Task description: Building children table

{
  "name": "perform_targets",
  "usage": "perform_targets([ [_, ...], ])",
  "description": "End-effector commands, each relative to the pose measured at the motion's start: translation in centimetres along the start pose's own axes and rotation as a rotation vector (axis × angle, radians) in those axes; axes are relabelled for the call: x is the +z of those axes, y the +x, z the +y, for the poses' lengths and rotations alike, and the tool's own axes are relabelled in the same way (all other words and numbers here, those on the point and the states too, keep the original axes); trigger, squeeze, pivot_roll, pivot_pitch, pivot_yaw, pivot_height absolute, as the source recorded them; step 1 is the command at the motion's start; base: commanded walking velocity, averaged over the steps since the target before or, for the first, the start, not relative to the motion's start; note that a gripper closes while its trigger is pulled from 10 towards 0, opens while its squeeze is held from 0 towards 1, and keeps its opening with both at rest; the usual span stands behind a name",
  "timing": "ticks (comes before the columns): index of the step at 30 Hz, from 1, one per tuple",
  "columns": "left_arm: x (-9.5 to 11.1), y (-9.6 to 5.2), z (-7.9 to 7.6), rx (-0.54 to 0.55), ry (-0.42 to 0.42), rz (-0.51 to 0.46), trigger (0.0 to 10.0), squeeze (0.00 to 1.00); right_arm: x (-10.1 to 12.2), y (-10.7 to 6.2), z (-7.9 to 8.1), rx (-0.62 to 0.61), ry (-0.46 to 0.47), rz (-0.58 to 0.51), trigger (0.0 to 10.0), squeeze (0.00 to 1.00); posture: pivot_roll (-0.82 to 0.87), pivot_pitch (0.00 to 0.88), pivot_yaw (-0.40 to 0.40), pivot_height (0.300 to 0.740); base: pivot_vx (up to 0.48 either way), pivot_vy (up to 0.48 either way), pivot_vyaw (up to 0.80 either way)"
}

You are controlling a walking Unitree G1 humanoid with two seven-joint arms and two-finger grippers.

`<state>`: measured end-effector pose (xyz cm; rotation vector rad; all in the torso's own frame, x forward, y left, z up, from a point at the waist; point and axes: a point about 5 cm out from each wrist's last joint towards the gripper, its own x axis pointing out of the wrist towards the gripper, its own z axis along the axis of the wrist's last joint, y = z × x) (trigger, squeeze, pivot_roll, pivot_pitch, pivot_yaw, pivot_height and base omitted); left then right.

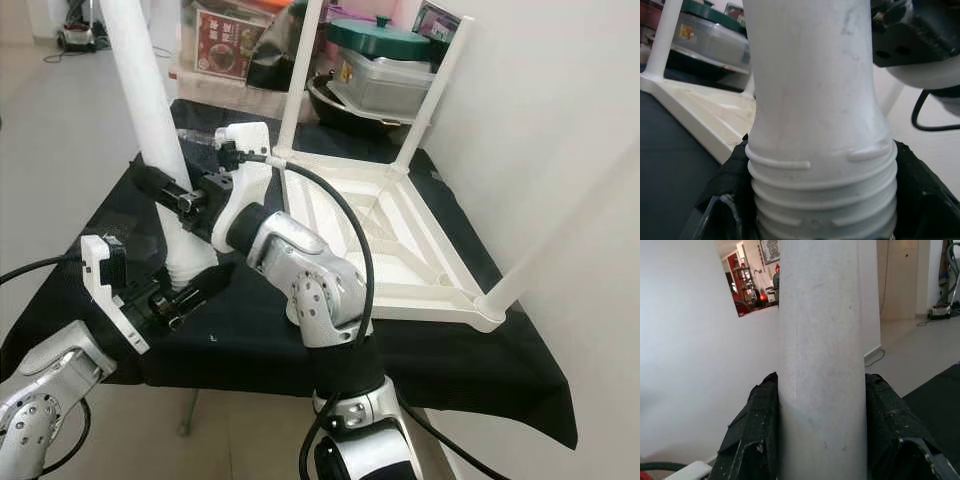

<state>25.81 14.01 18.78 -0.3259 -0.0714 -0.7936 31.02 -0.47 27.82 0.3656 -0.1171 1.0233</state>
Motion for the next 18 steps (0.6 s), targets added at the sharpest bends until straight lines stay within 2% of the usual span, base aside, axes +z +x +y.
perform_targets([
  [1, 0.1, 0.1, -0.3, -0.003, 0.049, 0.017, 0.0, 0.0, -1.5, -0.7, -0.4, -0.044, 0.055, 0.011, 10.0, 0.0, 0.13, 0.0, -0.171, 0.74, 0.0, 0.0, 0.0],
  [2, 0.1, 0.0, 0.0, 0.015, 0.08, 0.034, 0.0, 0.0, -1.5, -0.8, -0.7, -0.057, 0.047, 0.019, 10.0, 1.0, 0.13, 0.0, -0.171, 0.74, 0.0, 0.0, 0.0],
  [3, 0.2, -0.2, 0.2, 0.032, 0.117, 0.054, 0.0, 0.0, -1.4, -1.0, -1.0, -0.067, 0.039, 0.027, 10.0, 1.0, 0.13, 0.0, -0.168, 0.74, 0.0, 0.0, 0.0],
  [5, 0.2, -0.2, 0.2, 0.032, 0.117, 0.054, 0.0, 0.0, -1.4, -1.0, -1.0, -0.067, 0.039, 0.027, 10.0, 1.0, 0.13, 0.0, -0.168, 0.74, 0.0, 0.0, 0.0],
  [6, 0.3, -0.6, 0.4, 0.043, 0.177, 0.086, 0.0, 0.0, -1.2, -1.1, -1.3, -0.074, 0.031, 0.04, 10.0, 1.0, 0.13, 0.0, -0.168, 0.74, 0.0, 0.0, 0.0],
  [7, 0.3, -0.6, 0.4, 0.043, 0.177, 0.086, 0.0, 0.0, -1.2, -1.1, -1.3, -0.074, 0.031, 0.04, 10.0, 1.0, 0.13, 0.0, -0.168, 0.74, 0.0, 0.0, 0.0],
  [8, 0.2, -1.0, 0.6, 0.048, 0.235, 0.12, 0.0, 0.0, -0.9, -1.2, -1.5, -0.073, 0.036, 0.051, 10.0, 0.11, 0.13, 0.0, -0.168, 0.74, 0.0, 0.0, 0.0],
  [9, 0.2, -1.5, 0.7, 0.048, 0.281, 0.15, 0.0, 0.0, -0.5, -1.3, -1.7, -0.065, 0.064, 0.061, 10.0, 0.0, 0.13, 0.0, -0.169, 0.74, 0.0, 0.0, 0.0],
  [11, 0.2, -1.5, 0.7, 0.048, 0.281, 0.15, 0.0, 0.0, -0.5, -1.3, -1.7, -0.065, 0.064, 0.061, 10.0, 0.0, 0.13, 0.0, -0.169, 0.74, 0.0, 0.0, 0.0],
  [13, 0.0, -2.3, 0.8, 0.04, 0.368, 0.209, 0.0, 0.0, 0.1, -1.3, -1.9, -0.035, 0.194, 0.068, 10.0, 0.0, 0.14, 0.0, -0.174, 0.74, 0.0, 0.0, 0.0],
  [15, 0.0, -2.3, 0.8, 0.04, 0.368, 0.209, 0.0, 0.0, 0.1, -1.3, -1.9, -0.035, 0.194, 0.068, 10.0, 0.0, 0.14, 0.0, -0.174, 0.74, 0.0, 0.0, 0.0],
  [16, 0.0, -2.5, 0.9, 0.035, 0.39, 0.224, 0.0, 0.0, 0.2, -1.2, -1.9, -0.022, 0.249, 0.069, 10.0, 0.0, 0.14, 0.0, -0.174, 0.74, 0.0, 0.0, 0.0],
  [18, -0.2, -2.6, 0.9, 0.033, 0.398, 0.237, 0.0, 0.0, 0.3, -1.1, -1.8, -0.011, 0.274, 0.066, 10.0, 0.0, 0.14, 0.0, -0.173, 0.74, 0.0, 0.0, 0.0],
])
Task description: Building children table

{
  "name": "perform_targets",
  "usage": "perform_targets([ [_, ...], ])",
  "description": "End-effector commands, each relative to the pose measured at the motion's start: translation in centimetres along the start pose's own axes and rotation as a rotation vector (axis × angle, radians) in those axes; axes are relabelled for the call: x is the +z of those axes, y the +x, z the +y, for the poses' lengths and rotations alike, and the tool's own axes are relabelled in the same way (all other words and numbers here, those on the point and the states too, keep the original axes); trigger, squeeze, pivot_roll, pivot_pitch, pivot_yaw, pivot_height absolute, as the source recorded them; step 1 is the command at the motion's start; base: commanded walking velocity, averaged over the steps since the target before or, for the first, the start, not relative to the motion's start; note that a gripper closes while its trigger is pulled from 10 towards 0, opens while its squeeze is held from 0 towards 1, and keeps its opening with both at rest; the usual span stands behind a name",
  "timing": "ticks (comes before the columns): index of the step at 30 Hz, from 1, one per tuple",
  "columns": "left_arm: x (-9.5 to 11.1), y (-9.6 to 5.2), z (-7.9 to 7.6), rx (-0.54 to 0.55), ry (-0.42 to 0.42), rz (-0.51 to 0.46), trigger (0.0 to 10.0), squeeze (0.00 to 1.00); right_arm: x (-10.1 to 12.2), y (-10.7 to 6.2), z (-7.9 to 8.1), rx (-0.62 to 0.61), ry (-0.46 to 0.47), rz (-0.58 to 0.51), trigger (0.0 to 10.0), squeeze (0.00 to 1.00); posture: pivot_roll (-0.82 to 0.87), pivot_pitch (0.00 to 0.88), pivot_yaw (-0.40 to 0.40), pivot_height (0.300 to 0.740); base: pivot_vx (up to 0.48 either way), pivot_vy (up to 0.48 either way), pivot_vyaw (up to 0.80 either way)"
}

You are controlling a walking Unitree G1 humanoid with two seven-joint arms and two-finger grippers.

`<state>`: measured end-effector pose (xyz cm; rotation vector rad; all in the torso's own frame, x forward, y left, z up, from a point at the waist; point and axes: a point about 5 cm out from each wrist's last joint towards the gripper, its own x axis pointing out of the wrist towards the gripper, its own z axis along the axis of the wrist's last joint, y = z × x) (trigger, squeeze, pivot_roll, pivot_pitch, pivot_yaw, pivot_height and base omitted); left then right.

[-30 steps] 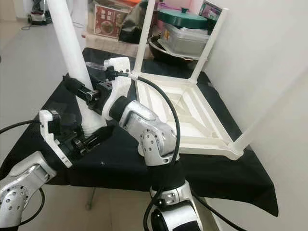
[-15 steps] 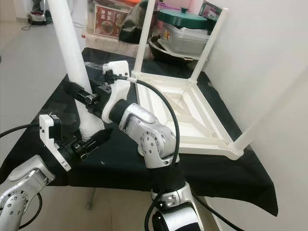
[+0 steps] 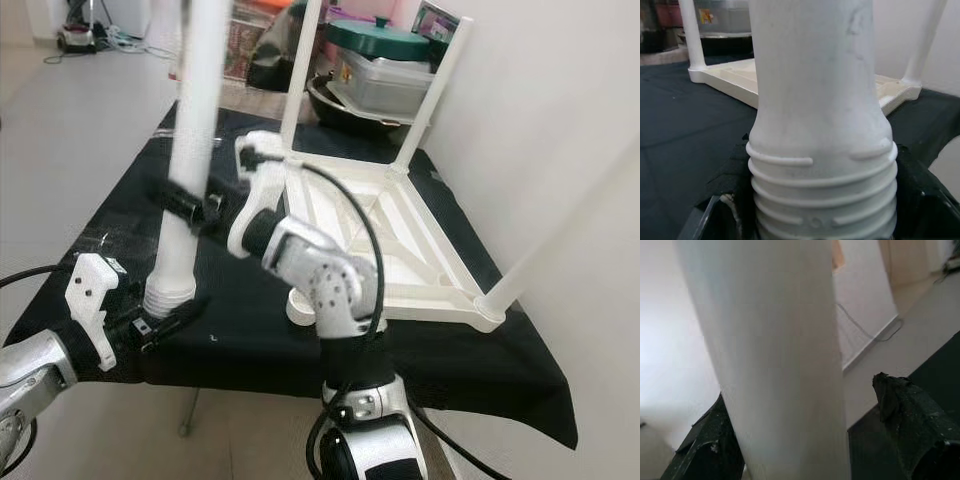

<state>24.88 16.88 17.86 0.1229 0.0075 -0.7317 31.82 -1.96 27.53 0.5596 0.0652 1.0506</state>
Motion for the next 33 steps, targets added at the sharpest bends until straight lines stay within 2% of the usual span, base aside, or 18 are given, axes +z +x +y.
perform_targets([
  [1, -0.1, 0.1, -0.6, -0.032, 0.025, 0.006, 0.0, 0.0, 0.0, 0.0, -0.1, -0.002, 0.05, 0.002, 10.0, 0.0, 0.14, 0.0, -0.172, 0.74, 0.0, 0.0, 0.0],
  [4, -0.2, 0.2, -0.6, -0.035, 0.021, 0.008, 0.0, 0.0, 0.0, 0.1, 0.1, 0.007, 0.055, 0.0, 10.0, 0.0, 0.14, 0.0, -0.169, 0.74, 0.0, 0.0, 0.0],
  [5, -0.3, 0.4, -0.7, -0.04, 0.021, 0.009, 0.0, 0.0, -0.2, 0.3, 0.5, 0.02, 0.063, -0.002, 8.3, 0.0, 0.14, 0.0, -0.169, 0.74, 0.0, 0.0, 0.0],
  [7, -0.3, 0.4, -0.7, -0.04, 0.021, 0.009, 0.0, 0.0, -0.2, 0.3, 0.5, 0.02, 0.063, -0.002, 8.3, 0.0, 0.14, 0.0, -0.169, 0.74, 0.0, 0.0, 0.0],
  [8, -0.3, 0.5, -0.8, -0.047, 0.022, 0.009, 0.0, 0.0, -0.6, 0.4, 0.9, 0.029, 0.072, 0.0, 0.0, 0.0, 0.14, 0.0, -0.169, 0.74, 0.0, 0.0, 0.0],
  [16, -0.4, 0.8, -1.0, -0.064, 0.021, 0.014, 0.0, 0.0, -1.4, 0.4, 1.0, 0.006, 0.038, -0.002, 0.0, 0.0, 0.14, 0.0, -0.166, 0.74, 0.0, 0.0, 0.0],
  [17, -0.5, 0.7, -1.2, -0.071, 0.028, 0.02, 0.0, 0.0, -1.5, 0.3, 0.8, -0.021, -0.008, -0.009, 0.0, 0.0, 0.13, 0.0, -0.166, 0.74, 0.0, 0.0, 0.0],
  [19, -0.5, 0.7, -1.2, -0.071, 0.028, 0.02, 0.0, 0.0, -1.5, 0.3, 0.8, -0.021, -0.008, -0.009, 0.0, 0.0, 0.13, 0.0, -0.166, 0.74, 0.0, 0.0, 0.0],
  [20, -0.6, 0.6, -1.2, -0.08, 0.032, 0.025, 2.7, 0.0, -1.5, 0.2, 0.6, -0.042, -0.047, -0.016, 0.0, 0.0, 0.14, 0.0, -0.169, 0.74, 0.0, 0.0, 0.0],
  [22, -0.6, 0.6, -1.2, -0.08, 0.032, 0.025, 2.7, 0.0, -1.5, 0.2, 0.6, -0.042, -0.047, -0.016, 0.0, 0.0, 0.14, 0.0, -0.169, 0.74, 0.0, 0.0, 0.0],
  [23, -0.6, 0.5, -1.0, -0.067, 0.042, 0.031, 10.0, 1.0, -1.5, 0.0, 0.5, -0.057, -0.069, -0.014, 0.0, 0.0, 0.14, 0.0, -0.171, 0.74, 0.0, 0.0, 0.0],
  [26, -0.4, 0.5, -0.3, -0.023, 0.042, 0.006, 10.0, 1.0, -1.3, -0.2, 0.3, -0.065, -0.087, -0.015, 0.0, 0.0, 0.14, 0.0, -0.171, 0.74, 0.0, 0.0, 0.0],
  [28, 0.8, 0.2, 1.0, 0.075, 0.022, -0.082, 10.0, 1.0, -0.4, -0.8, -0.3, -0.081, -0.126, -0.033, 0.0, 0.0, 0.14, 0.0, -0.167, 0.74, 0.0, 0.0, 0.0],
  [32, 1.2, 0.0, 1.4, 0.102, 0.011, -0.118, 10.0, 1.0, 0.1, -1.2, -0.6, -0.085, -0.148, -0.043, 0.0, 0.0, 0.14, 0.0, -0.166, 0.74, 0.0, 0.0, 0.0],
  [33, 1.6, -0.4, 1.6, 0.122, -0.009, -0.15, 10.0, 1.0, 1.1, -1.9, -1.3, -0.094, -0.191, -0.057, 0.0, 0.0, 0.14, 0.0, -0.166, 0.74, 0.0, 0.0, 0.0],
])
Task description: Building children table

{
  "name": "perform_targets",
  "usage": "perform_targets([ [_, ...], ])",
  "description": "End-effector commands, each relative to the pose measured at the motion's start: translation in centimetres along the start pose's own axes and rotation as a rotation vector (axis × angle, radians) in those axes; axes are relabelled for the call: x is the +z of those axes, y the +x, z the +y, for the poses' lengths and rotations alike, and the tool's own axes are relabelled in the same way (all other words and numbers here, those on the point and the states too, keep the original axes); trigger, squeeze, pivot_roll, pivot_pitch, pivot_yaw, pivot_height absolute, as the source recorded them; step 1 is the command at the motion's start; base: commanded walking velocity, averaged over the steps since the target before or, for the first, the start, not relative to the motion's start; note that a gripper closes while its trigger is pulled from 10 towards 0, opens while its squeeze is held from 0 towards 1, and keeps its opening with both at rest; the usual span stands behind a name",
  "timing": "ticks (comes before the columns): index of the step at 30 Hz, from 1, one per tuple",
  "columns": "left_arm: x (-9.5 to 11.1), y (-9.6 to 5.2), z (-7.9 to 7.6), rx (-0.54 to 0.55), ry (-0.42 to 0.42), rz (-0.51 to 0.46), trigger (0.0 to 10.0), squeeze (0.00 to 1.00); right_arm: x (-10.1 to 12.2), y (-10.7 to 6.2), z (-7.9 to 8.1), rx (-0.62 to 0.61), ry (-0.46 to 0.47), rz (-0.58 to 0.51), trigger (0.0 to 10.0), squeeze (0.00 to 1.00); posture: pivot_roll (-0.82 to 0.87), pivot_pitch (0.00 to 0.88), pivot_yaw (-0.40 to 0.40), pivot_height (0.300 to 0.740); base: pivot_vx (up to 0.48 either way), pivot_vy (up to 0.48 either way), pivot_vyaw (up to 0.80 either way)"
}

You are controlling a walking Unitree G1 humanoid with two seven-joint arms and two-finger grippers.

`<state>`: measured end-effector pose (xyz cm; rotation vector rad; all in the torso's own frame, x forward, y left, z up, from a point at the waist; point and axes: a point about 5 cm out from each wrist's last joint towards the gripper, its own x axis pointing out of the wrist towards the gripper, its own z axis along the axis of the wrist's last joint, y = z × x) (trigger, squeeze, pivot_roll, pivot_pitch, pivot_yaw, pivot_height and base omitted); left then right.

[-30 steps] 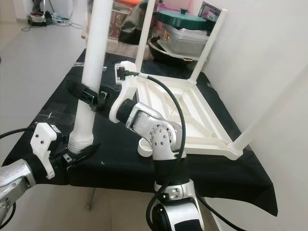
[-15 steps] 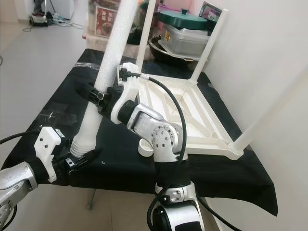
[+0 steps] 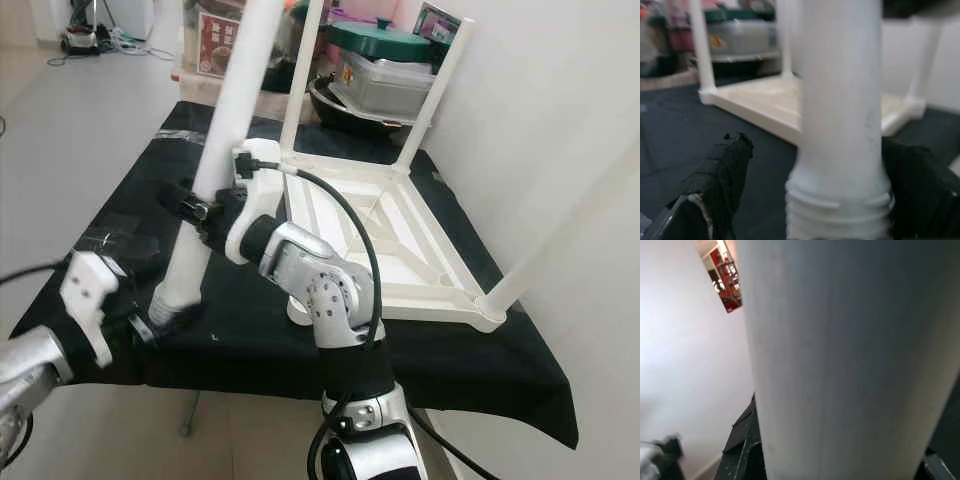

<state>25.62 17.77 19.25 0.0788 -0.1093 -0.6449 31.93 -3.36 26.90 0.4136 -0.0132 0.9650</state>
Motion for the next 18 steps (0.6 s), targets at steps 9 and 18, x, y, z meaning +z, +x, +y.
perform_targets([
  [9, 0.7, -2.9, 1.2, 0.114, -0.023, -0.039, 10.0, 1.0, 5.4, -5.6, -5.8, -0.021, -0.219, -0.045, 0.0, 0.0, 0.15, 0.0, -0.183, 0.74, 0.0, 0.0, 0.0],
  [18, 0.3, -3.8, 2.3, 0.21, -0.026, -0.025, 10.0, 0.23, 6.7, -7.4, -7.0, 0.021, -0.242, -0.021, 0.0, 0.0, 0.14, 0.0, -0.181, 0.74, 0.0, 0.0, 0.0],
])
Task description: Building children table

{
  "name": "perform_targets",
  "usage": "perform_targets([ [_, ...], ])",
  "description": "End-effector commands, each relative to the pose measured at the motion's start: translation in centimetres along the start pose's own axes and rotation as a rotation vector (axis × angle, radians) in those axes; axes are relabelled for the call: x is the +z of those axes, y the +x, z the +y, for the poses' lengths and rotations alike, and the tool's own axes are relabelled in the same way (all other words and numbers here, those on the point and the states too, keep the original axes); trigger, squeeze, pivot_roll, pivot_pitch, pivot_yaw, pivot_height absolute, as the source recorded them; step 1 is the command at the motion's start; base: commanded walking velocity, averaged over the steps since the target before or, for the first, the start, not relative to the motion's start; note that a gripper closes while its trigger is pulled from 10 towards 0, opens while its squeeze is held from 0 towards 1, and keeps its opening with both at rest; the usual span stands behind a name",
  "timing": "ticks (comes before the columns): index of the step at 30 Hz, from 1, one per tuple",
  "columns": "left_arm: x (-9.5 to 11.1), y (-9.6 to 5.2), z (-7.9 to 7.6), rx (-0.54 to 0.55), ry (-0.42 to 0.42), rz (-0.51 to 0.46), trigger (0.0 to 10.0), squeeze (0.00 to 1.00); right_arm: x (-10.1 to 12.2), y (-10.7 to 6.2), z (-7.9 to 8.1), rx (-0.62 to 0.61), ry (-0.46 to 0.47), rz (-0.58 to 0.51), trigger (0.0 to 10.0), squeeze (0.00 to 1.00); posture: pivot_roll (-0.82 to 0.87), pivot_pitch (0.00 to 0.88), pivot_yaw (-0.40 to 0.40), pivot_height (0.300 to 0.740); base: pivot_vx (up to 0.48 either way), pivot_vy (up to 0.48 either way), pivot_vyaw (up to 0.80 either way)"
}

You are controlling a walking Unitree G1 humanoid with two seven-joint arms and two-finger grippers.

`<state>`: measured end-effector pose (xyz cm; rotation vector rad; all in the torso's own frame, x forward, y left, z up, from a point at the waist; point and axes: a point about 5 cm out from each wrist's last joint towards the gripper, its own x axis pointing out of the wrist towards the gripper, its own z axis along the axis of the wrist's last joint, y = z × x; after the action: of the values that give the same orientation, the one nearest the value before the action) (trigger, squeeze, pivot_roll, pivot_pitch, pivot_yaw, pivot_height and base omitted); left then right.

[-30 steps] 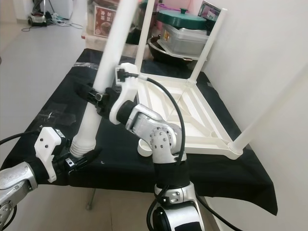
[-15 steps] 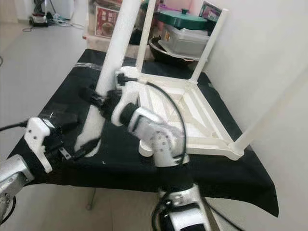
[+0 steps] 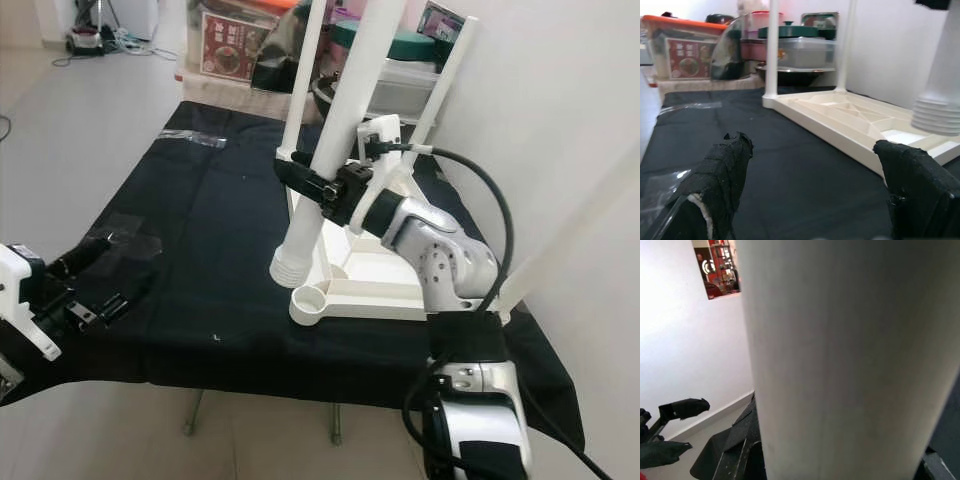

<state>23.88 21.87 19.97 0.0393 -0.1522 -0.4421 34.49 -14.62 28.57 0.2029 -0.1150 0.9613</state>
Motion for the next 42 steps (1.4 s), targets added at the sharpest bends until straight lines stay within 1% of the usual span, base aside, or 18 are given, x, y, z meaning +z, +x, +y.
perform_targets([
  [1, -0.7, 0.0, 0.0, 0.022, -0.017, 0.026, 10.0, 0.19, 0.6, -0.1, -0.1, 0.009, -0.015, -0.029, 0.0, 0.0, 0.14, 0.0, -0.18, 0.74, 0.0, 0.0, 0.0],
  [3, -0.9, 0.1, 0.0, 0.046, -0.029, 0.028, 10.0, 0.18, 0.4, 0.0, 0.0, 0.013, -0.011, -0.027, 0.0, 0.0, 0.14, 0.0, -0.179, 0.74, 0.0, 0.0, 0.0],
  [4, -1.0, 0.2, 0.0, 0.062, -0.038, 0.029, 10.0, 0.14, 0.2, 0.1, 0.2, 0.02, -0.009, -0.027, 0.0, 0.0, 0.14, 0.0, -0.179, 0.74, 0.0, 0.0, 0.0],
  [6, -1.0, 0.3, 0.1, 0.085, -0.051, 0.023, 10.0, 0.14, 0.0, 0.2, 0.2, 0.021, -0.006, -0.025, 0.0, 0.0, 0.14, 0.0, -0.18, 0.74, 0.0, 0.0, 0.0],
  [9, -1.3, 0.7, 0.3, 0.145, -0.068, 0.018, 10.0, 0.13, -0.5, 0.6, -0.2, -0.042, 0.019, -0.023, 0.0, 0.0, 0.13, 0.0, -0.179, 0.74, 0.0, 0.0, 0.0],
  [13, -1.4, 0.8, 0.1, 0.16, -0.087, 0.011, 10.0, 0.09, -0.7, 0.8, -0.5, -0.078, 0.025, -0.014, 0.0, 0.0, 0.13, 0.0, -0.176, 0.74, 0.0, 0.0, 0.0],
  [14, -1.5, 1.0, 0.0, 0.179, -0.094, 0.018, 10.0, 0.0, -1.0, 0.9, -1.3, -0.175, 0.042, -0.008, 9.6, 0.0, 0.13, 0.0, -0.172, 0.74, 0.0, 0.0, 0.0],
  [16, -1.6, 1.0, 0.0, 0.186, -0.095, 0.021, 10.0, 0.0, -1.0, 0.9, -1.5, -0.21, 0.052, -0.004, 9.6, 0.0, 0.13, 0.0, -0.173, 0.74, 0.0, 0.0, 0.0],
  [18, -1.6, 1.0, 0.1, 0.193, -0.096, 0.024, 10.0, 0.0, -1.1, 0.9, -1.7, -0.239, 0.055, -0.002, 10.0, 0.0, 0.13, 0.0, -0.172, 0.74, 0.0, 0.0, 0.0],
  [20, -1.7, 1.0, 0.2, 0.215, -0.11, 0.022, 10.0, 0.0, -0.9, 0.8, -2.3, -0.309, 0.11, -0.031, 10.0, 0.0, 0.13, 0.0, -0.172, 0.74, 0.0, 0.0, 0.0],
  [22, -1.7, 1.1, 0.2, 0.225, -0.115, 0.023, 10.0, 0.0, -1.1, 0.7, -2.4, -0.332, 0.134, -0.018, 10.0, 0.0, 0.13, 0.0, -0.168, 0.74, 0.0, 0.0, 0.0],
  [27, -1.9, 1.2, 0.1, 0.235, -0.117, 0.03, 10.0, 0.0, -1.3, 0.6, -2.5, -0.36, 0.115, -0.012, 10.0, 0.0, 0.13, 0.0, -0.166, 0.74, 0.0, 0.0, 0.0],
  [29, -2.0, 1.3, 0.1, 0.245, -0.119, 0.032, 10.0, 0.0, -1.6, 0.9, -2.5, -0.375, 0.13, 0.024, 10.0, 0.0, 0.13, 0.0, -0.166, 0.74, 0.0, 0.0, 0.0],
  [32, -2.0, 1.3, 0.2, 0.261, -0.121, 0.031, 10.0, 0.0, -2.0, 1.0, -2.8, -0.451, 0.144, 0.044, 10.0, 0.0, 0.13, 0.0, -0.162, 0.74, 0.0, 0.0, 0.0],
  [36, -2.1, 1.3, 0.4, 0.282, -0.113, 0.037, 10.0, 0.0, -2.2, 1.3, -2.4, -0.396, 0.17, 0.002, 10.0, 0.0, 0.12, 0.0, -0.16, 0.74, 0.0, 0.0, 0.0],
  [37, -2.0, 1.3, 0.6, 0.301, -0.117, 0.025, 10.0, 0.0, -2.3, 1.2, -2.1, -0.385, 0.119, -0.019, 10.0, 0.0, 0.12, 0.0, -0.158, 0.74, 0.0, 0.0, 0.0],
  [41, -2.0, 1.3, 0.6, 0.301, -0.117, 0.025, 10.0, 0.0, -2.3, 1.2, -2.1, -0.385, 0.119, -0.019, 10.0, 0.0, 0.12, 0.0, -0.158, 0.74, 0.0, 0.0, 0.0],
  [42, -2.0, 1.4, 0.6, 0.309, -0.118, 0.019, 10.0, 0.0, -2.5, 1.0, -1.8, -0.388, 0.095, -0.046, 10.0, 0.0, 0.12, 0.0, -0.157, 0.74, 0.0, 0.0, 0.0],
])
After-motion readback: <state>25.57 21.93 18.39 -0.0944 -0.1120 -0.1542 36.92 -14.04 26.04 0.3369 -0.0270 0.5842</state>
